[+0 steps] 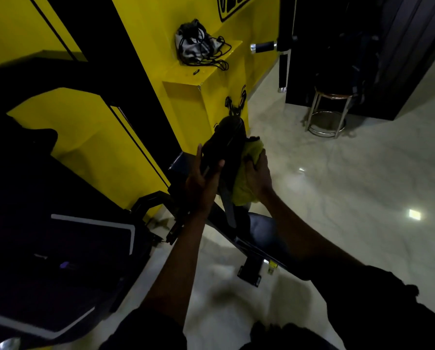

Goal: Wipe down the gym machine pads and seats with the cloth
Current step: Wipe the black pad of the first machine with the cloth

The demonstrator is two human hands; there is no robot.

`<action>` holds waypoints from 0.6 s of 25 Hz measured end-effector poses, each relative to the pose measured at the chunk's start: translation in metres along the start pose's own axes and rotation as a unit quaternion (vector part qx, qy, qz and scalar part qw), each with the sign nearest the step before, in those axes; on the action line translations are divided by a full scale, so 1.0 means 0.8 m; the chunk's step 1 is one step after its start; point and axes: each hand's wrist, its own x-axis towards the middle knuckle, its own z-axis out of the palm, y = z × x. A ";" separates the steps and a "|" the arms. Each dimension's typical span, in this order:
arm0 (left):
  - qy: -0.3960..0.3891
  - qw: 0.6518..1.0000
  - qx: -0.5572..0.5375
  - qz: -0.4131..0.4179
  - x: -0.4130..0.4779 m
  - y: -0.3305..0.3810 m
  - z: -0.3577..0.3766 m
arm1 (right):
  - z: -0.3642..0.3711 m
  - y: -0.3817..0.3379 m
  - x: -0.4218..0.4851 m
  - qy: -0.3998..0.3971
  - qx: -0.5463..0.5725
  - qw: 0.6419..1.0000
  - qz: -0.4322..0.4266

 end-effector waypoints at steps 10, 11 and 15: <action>0.069 0.991 -0.026 -0.110 -0.029 -0.019 0.072 | 0.001 0.091 0.024 -0.071 0.022 0.996 0.053; 0.065 0.989 -0.014 -0.132 -0.033 -0.026 0.083 | 0.003 0.104 0.029 -0.077 0.024 0.994 0.076; 0.045 0.977 0.003 -0.207 -0.059 -0.074 0.123 | 0.012 0.160 0.026 -0.096 -0.013 0.990 0.107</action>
